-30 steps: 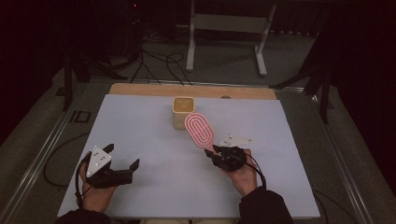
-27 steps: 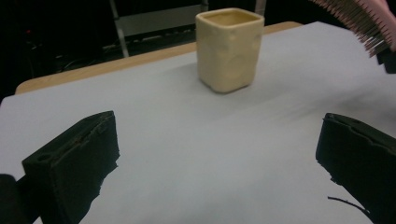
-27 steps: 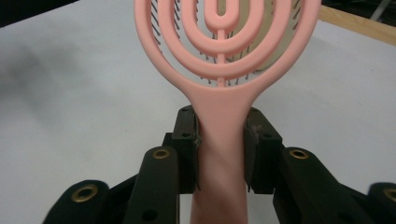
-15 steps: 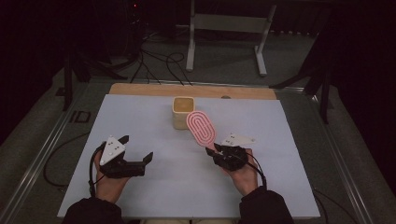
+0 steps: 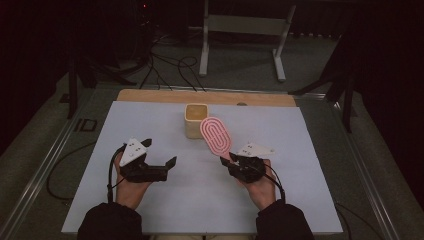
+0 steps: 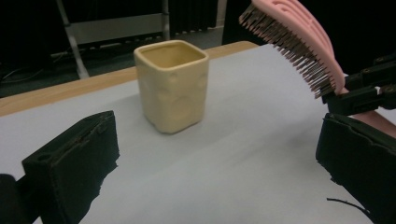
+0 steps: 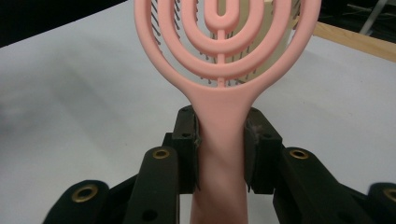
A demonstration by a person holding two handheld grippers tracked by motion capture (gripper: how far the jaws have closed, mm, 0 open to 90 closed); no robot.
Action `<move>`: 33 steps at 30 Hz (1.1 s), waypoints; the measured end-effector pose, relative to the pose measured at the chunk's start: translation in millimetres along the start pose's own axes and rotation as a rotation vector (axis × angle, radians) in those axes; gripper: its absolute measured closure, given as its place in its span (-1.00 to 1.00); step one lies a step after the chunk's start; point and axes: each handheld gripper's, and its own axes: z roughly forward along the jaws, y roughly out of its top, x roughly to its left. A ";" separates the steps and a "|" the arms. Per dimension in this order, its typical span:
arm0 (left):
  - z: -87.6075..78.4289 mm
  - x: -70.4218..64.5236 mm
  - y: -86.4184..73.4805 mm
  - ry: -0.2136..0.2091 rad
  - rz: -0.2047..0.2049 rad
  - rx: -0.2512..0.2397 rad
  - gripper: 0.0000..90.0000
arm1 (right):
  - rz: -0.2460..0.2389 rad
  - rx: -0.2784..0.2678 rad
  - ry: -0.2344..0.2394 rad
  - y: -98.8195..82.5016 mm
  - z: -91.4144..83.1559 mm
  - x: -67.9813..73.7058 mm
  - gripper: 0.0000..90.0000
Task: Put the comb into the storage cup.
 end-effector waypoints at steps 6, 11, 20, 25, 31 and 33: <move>10.1 -5.1 5.5 -0.026 0.002 0.002 -1.00 | 0.000 -0.013 0.000 0.2 -0.2 1.1 0.55; 17.3 -7.5 8.6 -0.053 -0.005 0.008 -1.00 | -0.010 -0.012 -0.001 0.3 0.5 3.1 0.55; 29.1 -14.3 10.5 -0.094 -0.013 0.022 -1.00 | -0.015 -0.026 0.004 0.6 1.4 6.1 0.55; 35.0 -18.9 12.8 -0.110 -0.008 0.024 -1.00 | -0.013 -0.034 0.006 0.4 1.7 6.7 0.55; 43.6 -25.4 17.0 -0.122 -0.006 0.027 -1.00 | -0.017 -0.040 0.011 0.5 2.5 9.6 0.55; 46.7 -27.7 18.2 -0.125 -0.003 0.034 -1.00 | -0.023 -0.044 0.011 0.4 2.6 10.4 0.55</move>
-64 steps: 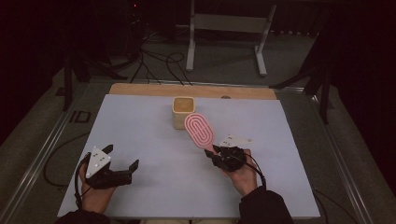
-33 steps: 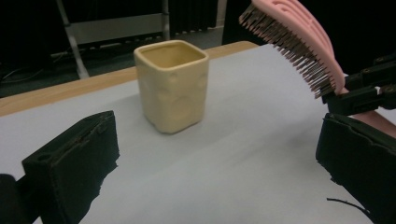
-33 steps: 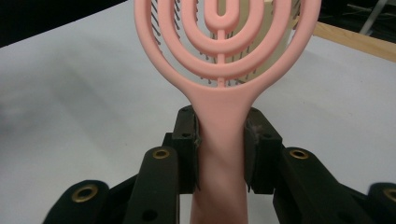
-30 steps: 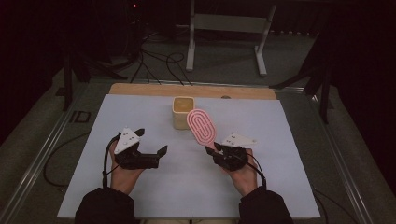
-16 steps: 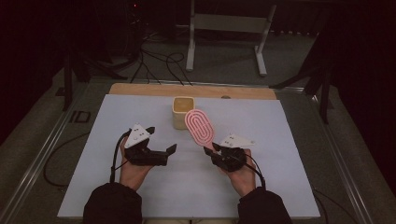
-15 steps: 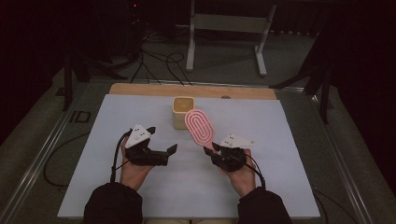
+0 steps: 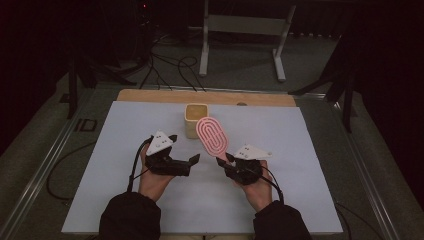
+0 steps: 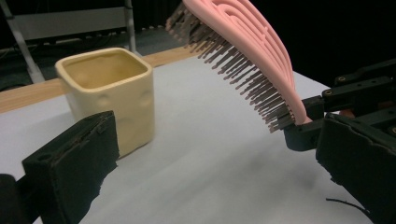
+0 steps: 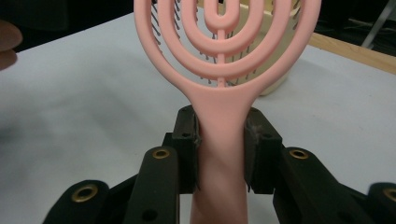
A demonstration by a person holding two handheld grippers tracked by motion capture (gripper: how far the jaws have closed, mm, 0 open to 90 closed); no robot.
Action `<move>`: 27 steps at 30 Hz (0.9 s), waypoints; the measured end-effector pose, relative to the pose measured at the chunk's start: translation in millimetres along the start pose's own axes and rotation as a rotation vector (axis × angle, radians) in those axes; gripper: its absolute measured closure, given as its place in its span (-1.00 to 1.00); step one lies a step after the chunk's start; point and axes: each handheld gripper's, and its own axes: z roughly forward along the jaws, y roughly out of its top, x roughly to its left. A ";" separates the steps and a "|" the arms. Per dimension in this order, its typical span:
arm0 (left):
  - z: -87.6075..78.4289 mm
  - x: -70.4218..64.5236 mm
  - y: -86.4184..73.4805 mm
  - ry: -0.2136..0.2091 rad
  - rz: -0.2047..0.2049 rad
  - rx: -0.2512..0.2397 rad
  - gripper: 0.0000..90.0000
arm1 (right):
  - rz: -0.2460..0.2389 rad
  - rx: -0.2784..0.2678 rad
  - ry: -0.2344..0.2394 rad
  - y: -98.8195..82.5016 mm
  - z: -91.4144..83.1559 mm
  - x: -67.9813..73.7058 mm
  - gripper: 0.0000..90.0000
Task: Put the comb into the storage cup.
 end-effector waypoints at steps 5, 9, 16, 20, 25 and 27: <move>6.5 -5.5 3.0 -0.011 0.008 0.001 -0.99 | 0.000 -0.006 0.007 -0.3 1.4 2.4 0.55; 12.2 -8.6 5.5 -0.020 0.007 0.004 -0.98 | -0.004 -0.004 0.013 -0.7 2.0 3.6 0.55; 21.9 -12.0 8.1 -0.050 -0.023 0.014 -0.93 | -0.011 -0.008 0.021 -1.1 3.8 7.1 0.55; 25.8 -12.1 9.1 -0.055 -0.055 0.012 -0.83 | -0.012 -0.016 0.020 -0.7 3.5 8.3 0.55; 30.0 -14.3 10.9 -0.042 -0.087 0.007 -0.62 | -0.010 -0.021 0.023 -0.7 3.2 8.5 0.55; 32.1 -15.0 11.5 -0.047 -0.100 0.010 -0.54 | -0.009 -0.025 0.023 -0.6 3.2 9.2 0.55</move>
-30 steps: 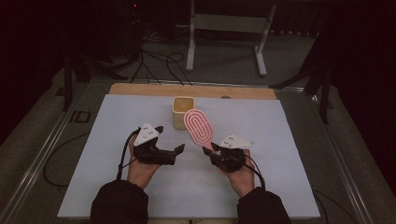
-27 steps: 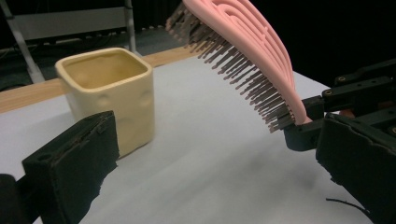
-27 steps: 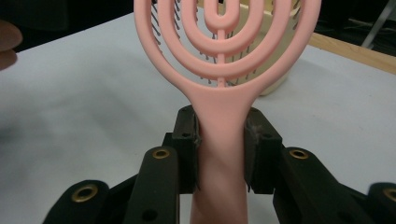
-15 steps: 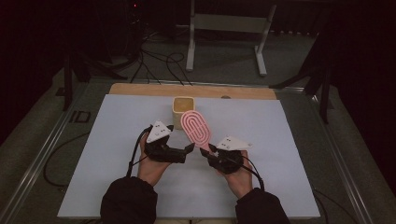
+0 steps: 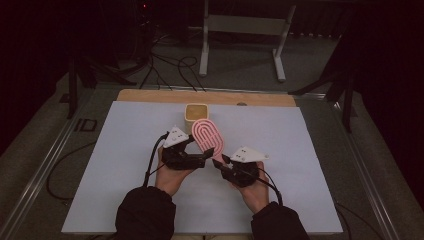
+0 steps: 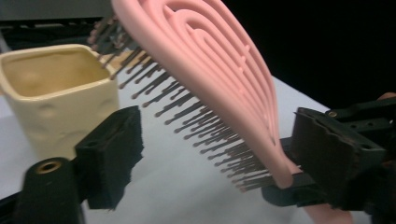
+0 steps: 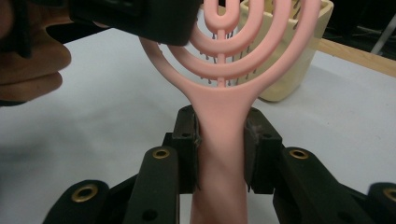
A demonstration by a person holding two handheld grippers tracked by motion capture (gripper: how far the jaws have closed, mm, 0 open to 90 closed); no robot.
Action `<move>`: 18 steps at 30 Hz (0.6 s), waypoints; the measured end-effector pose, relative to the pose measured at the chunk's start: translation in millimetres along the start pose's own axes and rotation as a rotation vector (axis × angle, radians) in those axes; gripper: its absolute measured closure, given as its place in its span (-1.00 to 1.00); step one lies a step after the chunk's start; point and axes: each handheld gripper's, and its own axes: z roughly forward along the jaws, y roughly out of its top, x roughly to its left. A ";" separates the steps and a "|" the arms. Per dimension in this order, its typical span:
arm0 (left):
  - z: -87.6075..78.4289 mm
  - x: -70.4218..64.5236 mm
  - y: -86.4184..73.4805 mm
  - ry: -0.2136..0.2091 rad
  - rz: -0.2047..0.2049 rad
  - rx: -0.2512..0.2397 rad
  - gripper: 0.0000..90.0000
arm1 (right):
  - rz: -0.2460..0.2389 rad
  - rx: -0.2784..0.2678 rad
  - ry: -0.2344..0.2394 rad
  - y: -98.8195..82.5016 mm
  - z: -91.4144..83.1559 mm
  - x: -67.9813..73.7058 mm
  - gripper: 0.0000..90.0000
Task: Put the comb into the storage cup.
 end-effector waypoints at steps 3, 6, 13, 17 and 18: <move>3.5 -1.1 0.3 -0.023 -0.016 0.005 -0.43 | -0.001 -0.007 0.003 0.2 -0.4 0.5 0.55; 6.4 -1.1 0.5 -0.053 -0.035 0.008 -0.29 | -0.001 -0.009 0.004 0.4 -0.8 1.4 0.55; 10.1 0.5 1.5 -0.094 -0.069 0.019 0.11 | -0.008 -0.005 0.011 -0.4 0.8 2.4 0.55; 11.2 1.2 1.5 -0.116 -0.086 0.024 0.21 | -0.013 -0.002 0.013 -1.0 1.7 1.5 0.55; 11.2 1.3 1.5 -0.123 -0.090 0.022 0.23 | -0.011 0.002 0.012 -1.2 1.9 1.5 0.55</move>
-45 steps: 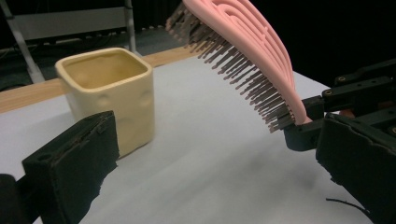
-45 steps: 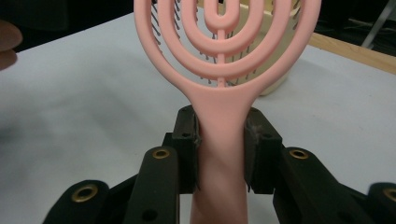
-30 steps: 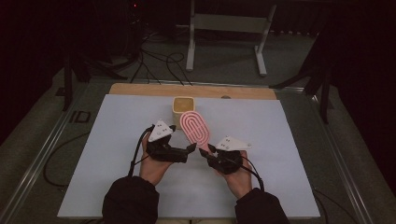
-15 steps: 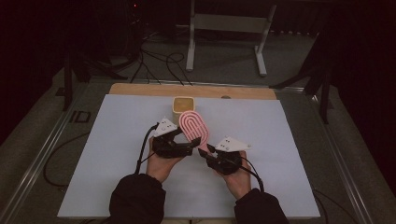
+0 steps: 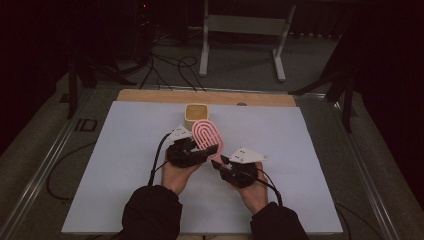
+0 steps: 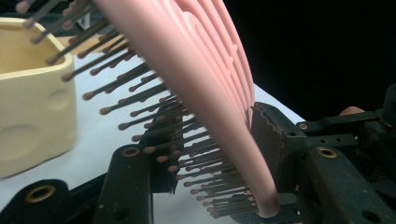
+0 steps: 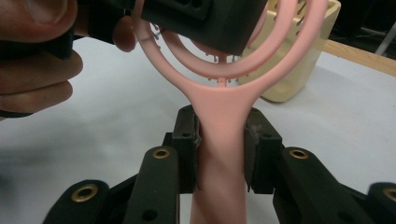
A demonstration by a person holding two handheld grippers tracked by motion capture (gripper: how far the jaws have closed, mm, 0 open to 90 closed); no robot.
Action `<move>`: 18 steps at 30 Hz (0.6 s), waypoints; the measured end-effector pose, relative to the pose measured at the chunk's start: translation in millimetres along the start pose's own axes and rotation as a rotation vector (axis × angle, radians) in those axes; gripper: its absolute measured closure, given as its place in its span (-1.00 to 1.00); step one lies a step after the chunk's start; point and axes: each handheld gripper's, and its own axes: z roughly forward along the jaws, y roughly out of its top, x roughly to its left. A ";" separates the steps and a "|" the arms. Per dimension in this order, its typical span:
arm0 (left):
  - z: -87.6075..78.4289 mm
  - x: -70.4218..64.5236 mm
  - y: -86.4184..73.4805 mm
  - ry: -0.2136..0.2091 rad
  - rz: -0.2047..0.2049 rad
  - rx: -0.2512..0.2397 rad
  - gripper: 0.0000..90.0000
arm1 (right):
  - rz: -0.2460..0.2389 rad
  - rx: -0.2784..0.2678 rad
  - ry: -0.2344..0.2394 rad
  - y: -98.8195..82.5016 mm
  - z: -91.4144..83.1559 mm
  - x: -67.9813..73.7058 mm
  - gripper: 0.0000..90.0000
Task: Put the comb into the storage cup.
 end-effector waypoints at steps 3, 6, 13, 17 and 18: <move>-0.7 -0.3 0.5 -0.022 -0.009 -0.010 0.29 | 0.000 0.003 0.000 -0.3 0.5 -0.5 0.55; -0.6 -2.4 1.0 -0.037 -0.006 -0.014 0.35 | 0.000 0.002 -0.002 0.0 0.7 -0.4 0.56; 1.3 -8.1 2.2 -0.052 0.000 -0.021 0.43 | 0.009 0.004 -0.008 -0.3 1.2 -1.1 0.55; 2.4 -9.1 3.2 -0.050 0.001 -0.022 0.44 | 0.006 0.002 -0.010 -0.1 1.2 -2.2 0.52; 2.4 -9.3 3.3 -0.044 0.004 -0.023 0.44 | 0.004 0.003 -0.011 -0.1 1.4 -1.8 0.47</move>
